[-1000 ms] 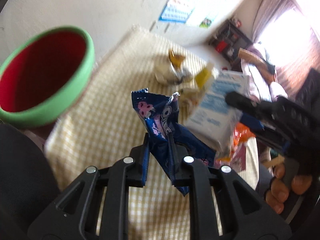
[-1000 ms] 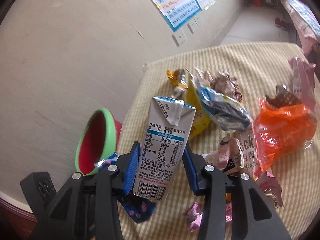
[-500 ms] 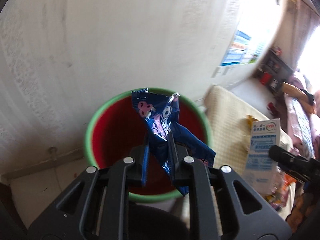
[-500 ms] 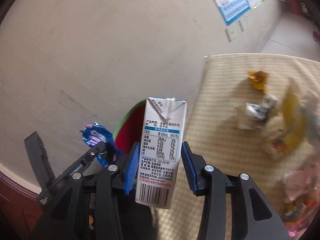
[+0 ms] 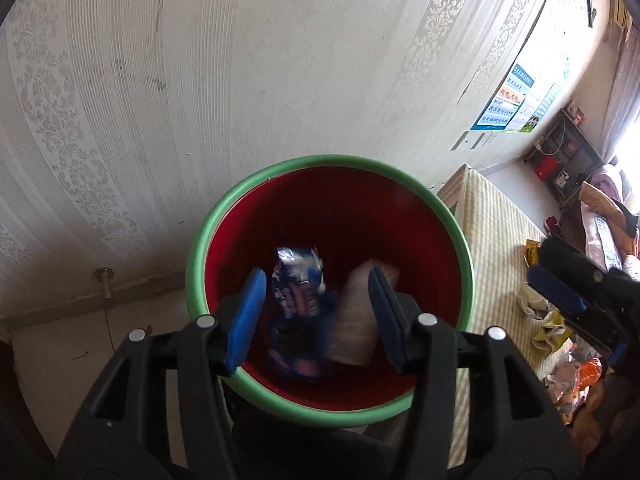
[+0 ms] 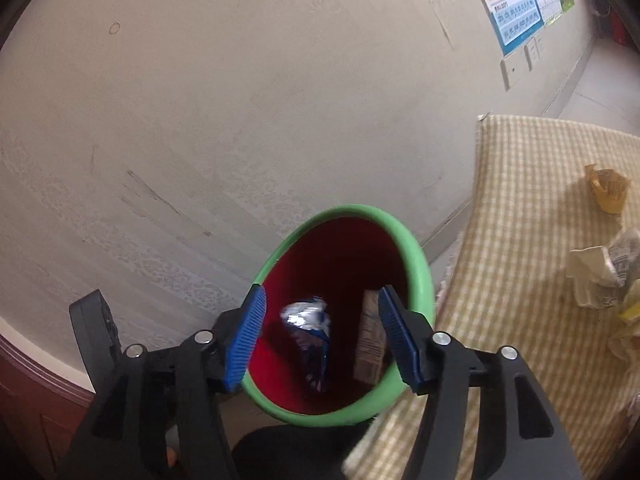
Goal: Collect trash
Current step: 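Carry both items to the red bin and open both tools to drop them, then grasp the crumpled newspaper with the left tool while the right tool grasps the blue-white wrapper, then carry both items over the red bin and open both tools to release, then grasp the yellow carton with the left tool while the right tool grasps crumpled brown paper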
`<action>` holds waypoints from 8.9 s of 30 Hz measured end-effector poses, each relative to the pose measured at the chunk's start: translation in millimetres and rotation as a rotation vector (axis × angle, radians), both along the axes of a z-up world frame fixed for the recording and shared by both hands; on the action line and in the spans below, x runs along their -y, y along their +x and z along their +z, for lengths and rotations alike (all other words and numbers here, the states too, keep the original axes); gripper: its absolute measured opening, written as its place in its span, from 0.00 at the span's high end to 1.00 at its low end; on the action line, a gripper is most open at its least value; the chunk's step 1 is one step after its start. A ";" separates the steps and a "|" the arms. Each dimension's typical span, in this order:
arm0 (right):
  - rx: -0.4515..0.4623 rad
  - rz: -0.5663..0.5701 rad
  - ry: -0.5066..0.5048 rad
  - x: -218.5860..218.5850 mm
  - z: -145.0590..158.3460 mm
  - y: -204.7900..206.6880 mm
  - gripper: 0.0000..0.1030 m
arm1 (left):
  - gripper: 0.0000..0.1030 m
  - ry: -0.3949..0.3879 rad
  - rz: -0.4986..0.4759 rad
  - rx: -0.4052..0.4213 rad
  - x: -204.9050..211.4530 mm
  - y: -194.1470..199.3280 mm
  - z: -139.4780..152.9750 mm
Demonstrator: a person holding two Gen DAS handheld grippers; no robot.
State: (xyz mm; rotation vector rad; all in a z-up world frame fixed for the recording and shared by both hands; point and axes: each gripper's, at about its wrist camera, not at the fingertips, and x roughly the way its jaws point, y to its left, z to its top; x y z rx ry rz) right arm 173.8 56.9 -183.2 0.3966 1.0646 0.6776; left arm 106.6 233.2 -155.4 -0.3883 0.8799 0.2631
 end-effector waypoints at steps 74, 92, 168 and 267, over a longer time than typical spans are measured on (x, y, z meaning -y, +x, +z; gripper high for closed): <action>0.097 -0.350 -0.190 263.2 -8.3 -85.8 0.65 | 0.55 0.060 -0.475 -0.029 233.3 41.0 -8.5; 0.116 -0.231 -0.204 209.2 18.0 -102.8 0.65 | 0.55 0.121 -0.388 0.090 190.1 -16.7 35.6; -0.013 -0.539 -0.350 250.1 -17.8 17.8 0.32 | 0.30 0.063 -0.168 0.056 87.1 -0.1 20.1; 0.036 -0.362 -0.212 272.1 -27.7 -83.0 0.59 | 0.61 -0.049 -0.537 -0.243 283.7 51.8 -66.2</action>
